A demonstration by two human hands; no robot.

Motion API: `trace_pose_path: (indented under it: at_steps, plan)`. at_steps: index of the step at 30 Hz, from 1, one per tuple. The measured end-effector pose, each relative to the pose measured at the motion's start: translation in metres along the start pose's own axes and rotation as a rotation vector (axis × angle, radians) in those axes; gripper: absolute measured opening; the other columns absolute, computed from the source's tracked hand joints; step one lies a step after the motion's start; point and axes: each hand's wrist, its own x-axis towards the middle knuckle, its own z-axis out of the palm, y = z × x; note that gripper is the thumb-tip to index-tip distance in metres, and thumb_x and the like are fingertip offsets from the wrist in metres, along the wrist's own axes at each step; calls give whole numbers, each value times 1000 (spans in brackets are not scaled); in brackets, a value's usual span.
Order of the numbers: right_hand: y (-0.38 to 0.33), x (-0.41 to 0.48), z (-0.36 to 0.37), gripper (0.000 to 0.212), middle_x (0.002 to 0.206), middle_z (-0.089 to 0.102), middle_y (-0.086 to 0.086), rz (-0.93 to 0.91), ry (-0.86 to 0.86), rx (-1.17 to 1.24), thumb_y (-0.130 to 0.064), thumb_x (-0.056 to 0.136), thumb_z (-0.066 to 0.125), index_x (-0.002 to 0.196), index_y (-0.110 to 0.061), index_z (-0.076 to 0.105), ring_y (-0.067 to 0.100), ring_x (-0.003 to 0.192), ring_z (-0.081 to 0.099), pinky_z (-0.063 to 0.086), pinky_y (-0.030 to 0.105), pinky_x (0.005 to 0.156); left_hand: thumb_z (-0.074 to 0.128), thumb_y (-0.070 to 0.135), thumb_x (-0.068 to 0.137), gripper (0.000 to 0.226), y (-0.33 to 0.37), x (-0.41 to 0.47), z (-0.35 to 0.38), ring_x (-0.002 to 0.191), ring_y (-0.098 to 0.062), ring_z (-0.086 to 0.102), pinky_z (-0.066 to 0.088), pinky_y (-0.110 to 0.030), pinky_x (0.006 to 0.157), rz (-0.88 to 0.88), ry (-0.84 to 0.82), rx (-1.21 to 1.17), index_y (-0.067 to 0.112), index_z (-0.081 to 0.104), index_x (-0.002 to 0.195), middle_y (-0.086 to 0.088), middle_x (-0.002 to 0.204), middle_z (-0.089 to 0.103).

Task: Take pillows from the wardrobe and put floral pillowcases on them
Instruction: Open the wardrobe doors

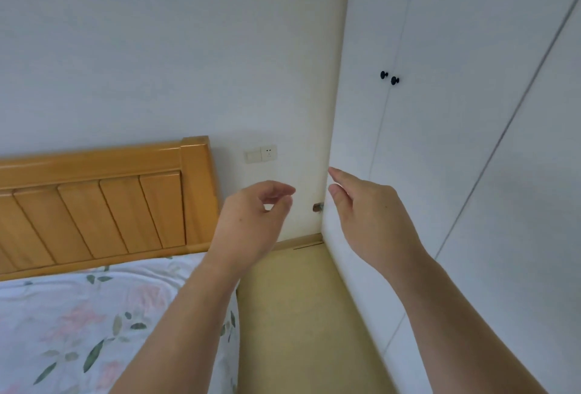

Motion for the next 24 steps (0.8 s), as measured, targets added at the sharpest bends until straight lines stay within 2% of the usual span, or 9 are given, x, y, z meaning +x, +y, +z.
trace_pose_path:
  at_steps: [4,7,11,16,21,24]
  plan:
    - [37,67,31,40,81,66,-2,46,33,17,-36,105,43,143,-28,53,18,77,62,47,27,70,61,31,97,17,-28,80,33,94,19,59,43,-5,75,16,-30,26,36,74,106,28,98,71]
    - [68,124,50,41,93,72,-1,71,41,51,-37,104,43,144,-29,53,19,88,67,54,32,79,61,32,97,17,-36,143,60,94,21,58,42,-5,72,25,-47,47,37,74,106,29,97,69]
    - [99,201,62,42,101,74,1,101,38,64,-38,104,43,144,-29,52,21,97,68,54,33,82,60,32,96,17,-31,227,82,95,18,59,42,-5,70,26,-61,47,39,72,105,27,103,69]
    - [135,280,74,41,95,74,-2,118,84,61,-37,104,44,143,-28,54,14,73,65,53,27,74,61,30,95,16,-35,314,111,92,17,59,40,1,65,32,-65,15,38,71,104,24,105,68]
    - [170,340,87,41,115,73,-3,178,135,2,-39,104,43,143,-30,53,17,100,68,55,36,88,62,27,96,18,-50,387,151,93,18,57,43,-7,69,64,-139,-60,36,67,111,23,113,63]
    - [186,373,96,41,115,73,-1,214,176,-68,-38,104,44,142,-28,54,20,101,69,54,38,89,62,25,95,21,-57,435,176,93,13,60,44,-11,73,117,-194,-107,34,65,113,23,115,63]
